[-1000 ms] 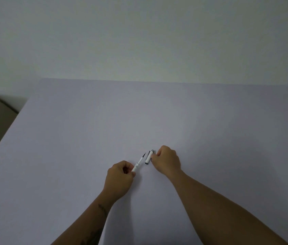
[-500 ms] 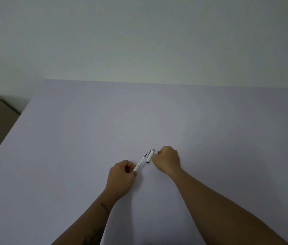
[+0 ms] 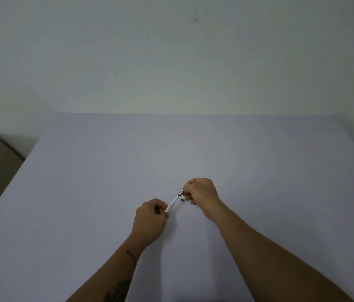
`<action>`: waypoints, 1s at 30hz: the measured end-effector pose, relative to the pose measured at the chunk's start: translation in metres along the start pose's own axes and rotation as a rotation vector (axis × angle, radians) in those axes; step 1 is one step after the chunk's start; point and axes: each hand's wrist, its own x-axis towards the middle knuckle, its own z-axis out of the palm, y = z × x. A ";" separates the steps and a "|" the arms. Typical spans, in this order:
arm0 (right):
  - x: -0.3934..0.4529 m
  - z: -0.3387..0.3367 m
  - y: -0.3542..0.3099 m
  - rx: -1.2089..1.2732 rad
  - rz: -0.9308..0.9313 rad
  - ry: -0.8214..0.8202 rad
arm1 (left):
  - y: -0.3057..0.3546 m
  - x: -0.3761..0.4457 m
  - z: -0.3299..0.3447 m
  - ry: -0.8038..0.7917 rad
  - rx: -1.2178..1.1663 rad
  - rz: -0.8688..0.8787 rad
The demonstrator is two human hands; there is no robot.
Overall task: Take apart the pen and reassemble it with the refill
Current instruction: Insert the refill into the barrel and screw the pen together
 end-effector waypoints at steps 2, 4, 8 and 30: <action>-0.006 0.003 0.001 -0.025 0.016 -0.065 | 0.000 -0.003 -0.003 0.002 -0.025 0.019; -0.013 0.006 0.003 -0.041 0.008 -0.110 | 0.001 -0.006 -0.006 -0.002 -0.035 0.045; -0.022 0.009 0.002 0.005 0.003 -0.133 | 0.002 -0.010 -0.012 0.006 -0.038 0.084; -0.039 0.004 0.000 0.126 0.025 -0.151 | 0.010 -0.017 -0.016 -0.016 -0.062 0.125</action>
